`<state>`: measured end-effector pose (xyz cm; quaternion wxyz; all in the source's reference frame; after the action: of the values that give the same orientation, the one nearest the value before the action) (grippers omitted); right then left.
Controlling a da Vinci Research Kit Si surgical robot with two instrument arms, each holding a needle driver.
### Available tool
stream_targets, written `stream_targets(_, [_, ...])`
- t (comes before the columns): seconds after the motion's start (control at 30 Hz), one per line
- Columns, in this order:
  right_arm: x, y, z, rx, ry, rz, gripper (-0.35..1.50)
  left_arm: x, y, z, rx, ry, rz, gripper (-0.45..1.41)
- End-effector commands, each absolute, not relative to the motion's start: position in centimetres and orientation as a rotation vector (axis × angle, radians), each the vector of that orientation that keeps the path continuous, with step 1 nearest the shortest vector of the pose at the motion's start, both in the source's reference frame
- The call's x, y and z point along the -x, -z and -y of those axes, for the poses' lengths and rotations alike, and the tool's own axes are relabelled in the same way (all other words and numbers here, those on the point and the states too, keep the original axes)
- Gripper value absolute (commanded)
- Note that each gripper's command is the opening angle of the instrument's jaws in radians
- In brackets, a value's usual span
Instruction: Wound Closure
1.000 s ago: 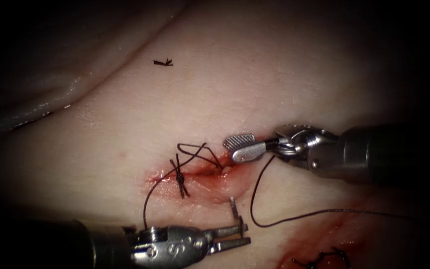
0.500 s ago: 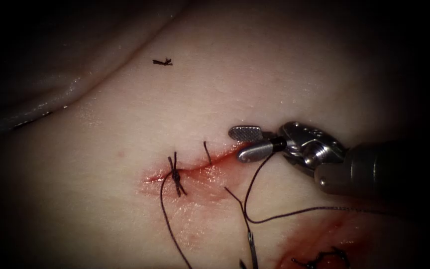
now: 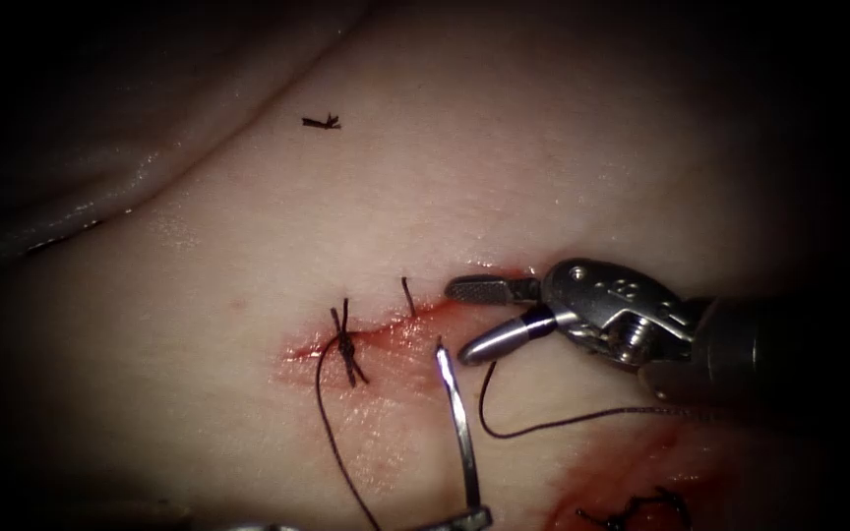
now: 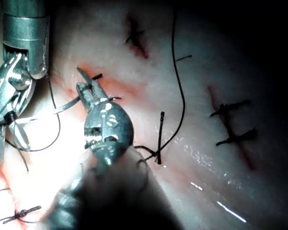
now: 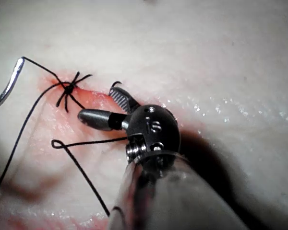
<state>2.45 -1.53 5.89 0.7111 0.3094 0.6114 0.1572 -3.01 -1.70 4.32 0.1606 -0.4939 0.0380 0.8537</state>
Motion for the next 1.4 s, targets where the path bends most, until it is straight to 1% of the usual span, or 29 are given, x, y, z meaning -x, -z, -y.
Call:
stream_targets(0.03, [-2.53, -5.9, 1.6, -0.695, -0.320, -1.371, 1.30, 3.03, -4.4, 1.7, 1.391, -2.454, -0.128, -0.45])
stream_targets(0.17, [-2.55, -5.8, 1.7, -0.662, -0.234, -1.389, 1.30, 2.98, -4.3, 1.7, 1.340, -2.486, -0.170, -0.45])
stream_targets(0.23, [-2.57, -5.8, 1.8, -0.642, -0.202, -1.404, 1.26, 2.97, -4.2, 1.8, 1.328, -2.482, -0.186, -0.45])
stream_targets(0.3, [-2.59, -5.8, 1.8, -0.632, -0.186, -1.411, 1.16, 2.99, -4.2, 1.8, 1.335, -2.479, -0.189, -0.45])
stream_targets(0.43, [-2.62, -5.8, 1.8, -0.614, -0.169, -1.418, 1.08, 3.06, -4.1, 1.8, 1.347, -2.481, -0.186, -0.45])
stream_targets(0.63, [-2.68, -5.9, 1.8, -0.573, -0.130, -1.409, 0.84, 3.17, -4.0, 1.9, 1.370, -2.482, -0.179, -0.45])
stream_targets(0.67, [-2.71, -5.9, 1.8, -0.565, -0.115, -1.402, 0.76, 3.19, -4.0, 1.9, 1.372, -2.486, -0.183, -0.45])
stream_targets(0.7, [-2.72, -5.9, 1.8, -0.561, -0.105, -1.396, 0.57, 3.20, -4.0, 1.9, 1.374, -2.485, -0.182, -0.45])
stream_targets(0.73, [-2.72, -5.9, 1.8, -0.563, -0.095, -1.386, 0.24, 3.21, -4.0, 1.9, 1.376, -2.485, -0.181, -0.45])
stream_targets(0.77, [-2.71, -5.9, 1.9, -0.565, -0.087, -1.381, -0.23, 3.21, -4.0, 1.9, 1.376, -2.485, -0.181, -0.45])
stream_targets(0.8, [-2.69, -5.9, 1.9, -0.564, -0.071, -1.380, -0.35, 3.20, -4.0, 1.9, 1.377, -2.485, -0.180, -0.45])
stream_targets(0.93, [-2.64, -5.9, 2.1, -0.565, -0.040, -1.381, -0.35, 3.16, -4.0, 1.9, 1.380, -2.486, -0.178, -0.45])
stream_targets(1.2, [-2.60, -5.8, 2.3, -0.602, -0.031, -1.258, -0.35, 3.11, -4.0, 1.9, 1.394, -2.475, -0.200, -0.45])
stream_targets(1.4, [-2.61, -5.4, 2.6, -0.655, -0.053, -1.251, -0.35, 3.05, -4.2, 2.0, 1.379, -2.487, -0.241, -0.45])
